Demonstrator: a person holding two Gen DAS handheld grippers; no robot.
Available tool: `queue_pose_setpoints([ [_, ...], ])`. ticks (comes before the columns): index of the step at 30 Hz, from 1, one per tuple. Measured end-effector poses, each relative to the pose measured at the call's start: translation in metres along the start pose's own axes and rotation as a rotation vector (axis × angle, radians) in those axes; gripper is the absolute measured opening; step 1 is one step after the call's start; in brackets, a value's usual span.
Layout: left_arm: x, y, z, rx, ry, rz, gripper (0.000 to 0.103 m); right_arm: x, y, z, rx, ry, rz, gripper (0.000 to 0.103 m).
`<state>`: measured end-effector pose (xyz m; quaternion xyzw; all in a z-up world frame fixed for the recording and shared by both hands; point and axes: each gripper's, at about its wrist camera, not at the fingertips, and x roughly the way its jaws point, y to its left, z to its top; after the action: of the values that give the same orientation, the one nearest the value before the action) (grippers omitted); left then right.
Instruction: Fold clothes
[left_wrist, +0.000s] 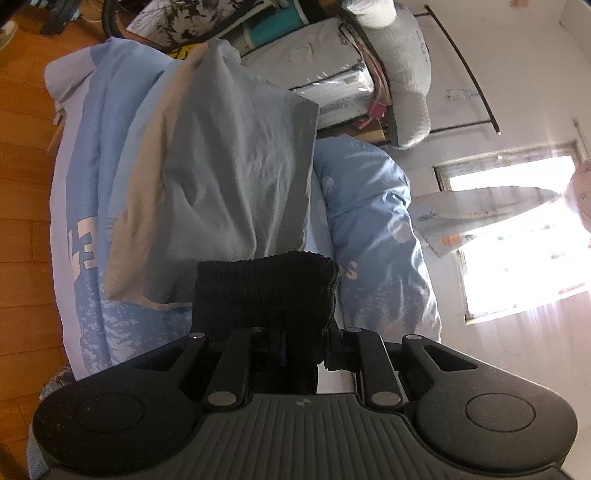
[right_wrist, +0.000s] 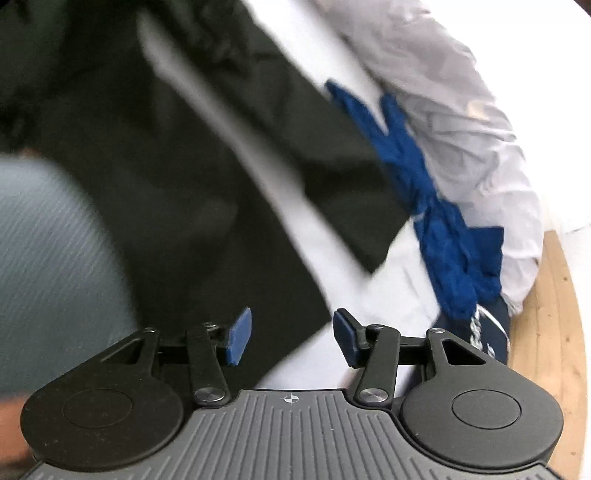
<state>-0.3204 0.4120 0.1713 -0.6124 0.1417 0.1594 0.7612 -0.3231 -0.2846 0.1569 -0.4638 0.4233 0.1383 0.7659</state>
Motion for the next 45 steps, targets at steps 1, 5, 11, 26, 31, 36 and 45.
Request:
queue_pose_setpoints([
  [1, 0.001, -0.001, -0.001, 0.006, 0.007, 0.002, 0.020, -0.007, 0.003, -0.007, 0.003, 0.015, -0.006, 0.055],
  [5, 0.007, -0.001, -0.002, 0.011, 0.038, 0.008, 0.020, -0.005, 0.025, -0.021, 0.007, 0.058, 0.015, 0.055],
  [11, 0.007, 0.000, -0.002, 0.009, 0.063, 0.010, 0.020, 0.037, 0.080, -0.042, -0.102, 0.133, 0.041, 0.055],
  [26, 0.004, 0.001, -0.001, 0.021, 0.070, 0.037, 0.020, 0.040, 0.097, -0.037, -0.064, 0.015, -0.075, 0.003],
  [31, 0.000, -0.004, -0.005, 0.030, 0.062, 0.017, 0.020, 0.003, 0.050, -0.024, 0.121, -0.058, -0.121, 0.003],
  [36, 0.002, -0.010, -0.006, 0.000, 0.035, -0.023, 0.020, -0.018, 0.004, 0.004, 0.122, -0.140, -0.181, 0.003],
  [45, 0.039, -0.042, 0.007, -0.110, -0.059, -0.044, 0.020, 0.011, -0.101, 0.050, 0.156, -0.145, -0.157, 0.003],
])
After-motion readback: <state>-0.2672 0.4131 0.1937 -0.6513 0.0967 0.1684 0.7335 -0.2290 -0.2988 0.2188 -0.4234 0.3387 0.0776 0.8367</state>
